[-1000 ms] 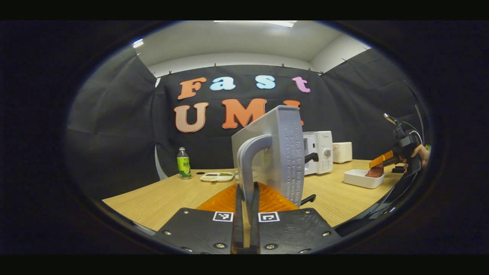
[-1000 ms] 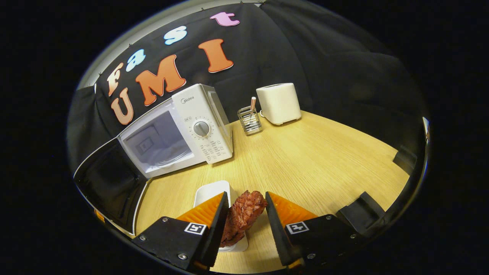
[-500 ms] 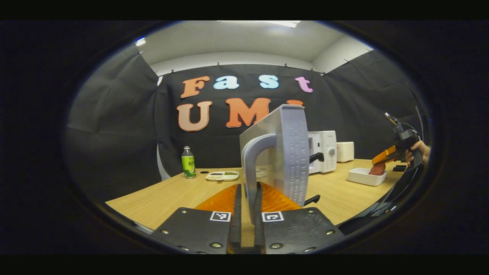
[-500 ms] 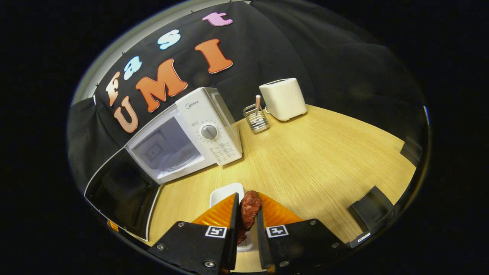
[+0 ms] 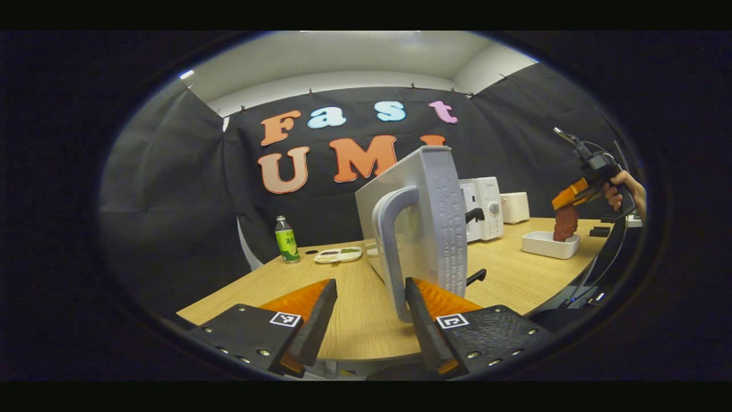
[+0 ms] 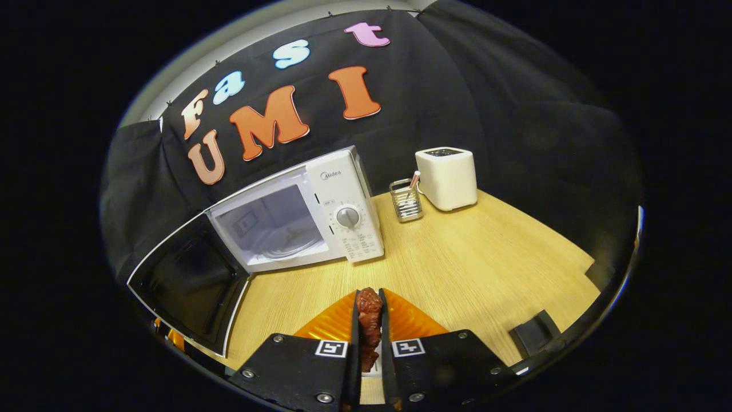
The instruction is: Open the microwave oven with the left hand, put the food in, and close the microwave oven.
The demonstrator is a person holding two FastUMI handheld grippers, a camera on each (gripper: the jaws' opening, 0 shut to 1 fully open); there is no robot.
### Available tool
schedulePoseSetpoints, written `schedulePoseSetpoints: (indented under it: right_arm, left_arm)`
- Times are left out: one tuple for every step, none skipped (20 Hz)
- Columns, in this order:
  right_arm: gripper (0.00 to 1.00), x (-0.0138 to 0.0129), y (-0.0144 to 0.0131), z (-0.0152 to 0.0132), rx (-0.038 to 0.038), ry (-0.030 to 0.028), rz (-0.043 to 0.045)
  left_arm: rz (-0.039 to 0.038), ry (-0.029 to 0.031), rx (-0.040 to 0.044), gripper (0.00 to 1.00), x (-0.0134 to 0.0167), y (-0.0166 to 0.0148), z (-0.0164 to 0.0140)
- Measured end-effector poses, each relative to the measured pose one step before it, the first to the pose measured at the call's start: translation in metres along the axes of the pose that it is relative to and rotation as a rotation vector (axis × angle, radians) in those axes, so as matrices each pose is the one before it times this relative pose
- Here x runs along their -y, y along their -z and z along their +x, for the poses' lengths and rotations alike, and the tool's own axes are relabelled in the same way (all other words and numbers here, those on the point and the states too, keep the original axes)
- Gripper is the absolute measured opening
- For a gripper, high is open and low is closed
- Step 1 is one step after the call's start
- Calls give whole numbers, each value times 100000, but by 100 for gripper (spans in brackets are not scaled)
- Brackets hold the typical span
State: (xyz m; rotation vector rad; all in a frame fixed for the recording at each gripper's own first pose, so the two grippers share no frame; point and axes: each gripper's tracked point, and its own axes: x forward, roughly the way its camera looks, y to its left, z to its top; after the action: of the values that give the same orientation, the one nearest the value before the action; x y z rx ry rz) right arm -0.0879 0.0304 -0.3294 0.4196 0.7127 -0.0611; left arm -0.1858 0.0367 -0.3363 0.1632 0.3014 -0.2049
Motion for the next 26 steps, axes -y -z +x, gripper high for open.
schedulePoseSetpoints:
  right_arm:
    - [14, -691, -699, -291, 1248, -1683, -4]
    - [14, -919, -567, -9, 1072, -2088, -114]
    - [14, -965, -550, 280, 1008, -2171, -579]
    - [14, -993, -506, 300, 604, -1910, -720]
    - [14, -1084, -467, 498, 891, -2107, -842]
    - [14, -1094, -653, 669, 900, -2008, -538]
    - [14, -993, -390, 659, 562, -1753, -301]
    - [14, -1051, -563, 897, 871, -1497, 64]
    - [14, -1027, -288, 942, 518, -1580, 31]
    - [14, -1032, -225, 914, 595, -1795, 175]
    - [14, -1088, -262, 972, 554, -1669, 139]
    - [14, -998, -222, 1063, 398, -1361, 703]
    - [14, -1025, -86, 1060, 442, -1468, 703]
    - [14, -886, -129, 1117, 283, -958, 1014]
    - [14, -705, -40, 1033, 522, -915, 542]
    - [14, -661, -85, 997, 785, -132, 742]
    - [14, -613, -31, 1065, 908, -530, 719]
    - [14, -709, -35, 1059, 1049, -413, 1513]
    - [14, -621, 278, 1069, 491, -623, 1531]
    - [14, -379, 269, 1049, 324, 204, 1193]
    - [14, -203, 333, 933, 268, 642, 529]
    - [14, -129, 179, 1038, 576, 721, 44]
    - [14, -87, 106, 899, 1014, 659, 204]
    - [14, -65, 12, 961, 1528, 704, 769]
    - [14, -31, 63, 799, 963, 632, 987]
    - [14, 79, 144, 968, 917, 980, 1329]
  left_arm:
    - [-457, -286, -227, 70, -392, 88, -270]
    - [-558, -221, -354, 71, -409, -19, -169]
    - [-570, -79, -645, 72, -301, 270, -35]
    - [-302, 584, -1034, 75, -190, 241, -59]
    - [-538, 142, -575, 75, -457, 243, -147]
    - [-827, 107, -778, 76, -390, 44, -80]
    - [-869, 0, -896, 76, -567, 188, -165]
    - [-369, -568, -730, 76, -473, 175, -176]
    - [-45, -1061, -578, 76, -582, 196, -491]
    - [142, -1421, -311, 82, -638, 31, -206]
    - [382, -2043, 37, 79, -685, -40, -304]
    - [220, -2183, -89, 80, -820, 6, -295]
    - [-196, -2099, -12, 79, -730, 153, -108]
    - [-710, -1700, -263, 79, -664, 90, -171]
    - [-1003, -1568, -199, 79, -780, 225, -214]
    - [-1080, -1412, -119, 78, -672, 60, -254]
    - [-1039, -1541, -198, 79, -809, 196, -81]
    - [-701, -1394, -153, 81, -608, 124, 7]
    - [-337, -1226, -236, 79, -550, 200, -29]
    - [-141, -1016, -195, 81, -425, 119, 0]
    - [-77, -686, -207, 81, -421, 133, -27]
    - [94, -746, -174, 79, -397, 85, -2]
    - [24, -770, -157, 79, -466, 121, 40]
    - [-40, -889, -79, 79, -497, 66, 146]
    - [-261, -754, -56, 79, -434, 89, -49]
    - [-160, -777, -335, 79, -373, 121, -23]
